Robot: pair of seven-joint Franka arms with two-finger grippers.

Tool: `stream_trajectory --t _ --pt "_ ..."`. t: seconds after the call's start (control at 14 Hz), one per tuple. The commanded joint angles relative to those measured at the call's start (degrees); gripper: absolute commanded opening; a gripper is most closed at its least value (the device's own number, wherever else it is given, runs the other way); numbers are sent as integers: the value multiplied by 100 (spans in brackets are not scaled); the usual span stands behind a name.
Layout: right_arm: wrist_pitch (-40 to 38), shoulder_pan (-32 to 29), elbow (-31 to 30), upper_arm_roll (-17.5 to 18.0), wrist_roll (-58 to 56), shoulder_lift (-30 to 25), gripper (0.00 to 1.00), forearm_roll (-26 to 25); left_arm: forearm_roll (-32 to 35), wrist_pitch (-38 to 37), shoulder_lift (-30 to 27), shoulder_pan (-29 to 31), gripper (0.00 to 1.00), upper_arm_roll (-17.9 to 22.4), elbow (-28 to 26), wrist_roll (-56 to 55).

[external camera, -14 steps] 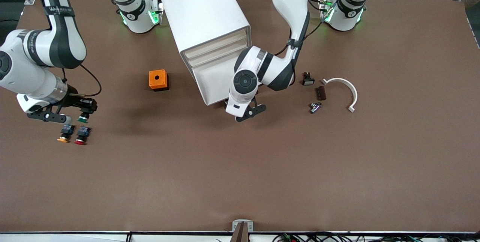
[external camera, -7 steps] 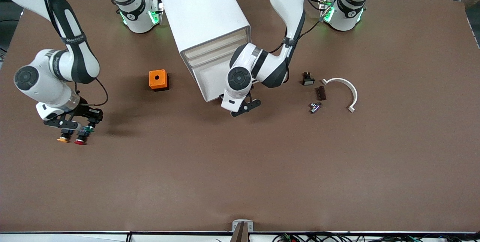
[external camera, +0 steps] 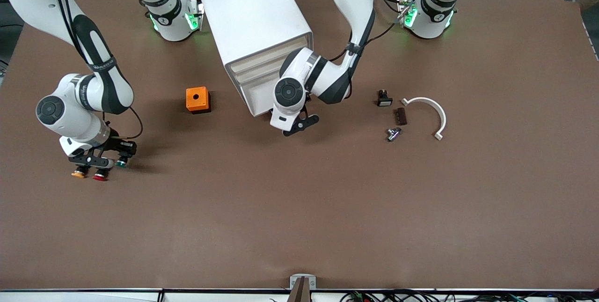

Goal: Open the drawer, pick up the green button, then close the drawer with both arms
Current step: 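Lower the green button beside the red button with the right gripper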

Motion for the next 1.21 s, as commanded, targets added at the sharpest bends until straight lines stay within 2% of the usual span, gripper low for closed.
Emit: stream_trajectory --t 0.0,0.57,1.14 --pt "-84 -140 295 109 41 199 0 -60 33 -83 -155 13 100 -155 -86 -221" --pt "-84 -149 726 109 50 533 0 -34 6 -250 -164 57 100 -656 -77 -266" --pt "-84 -149 1043 109 59 823 0 19 -337 -250 -164 57 100 -797 -77 -406"
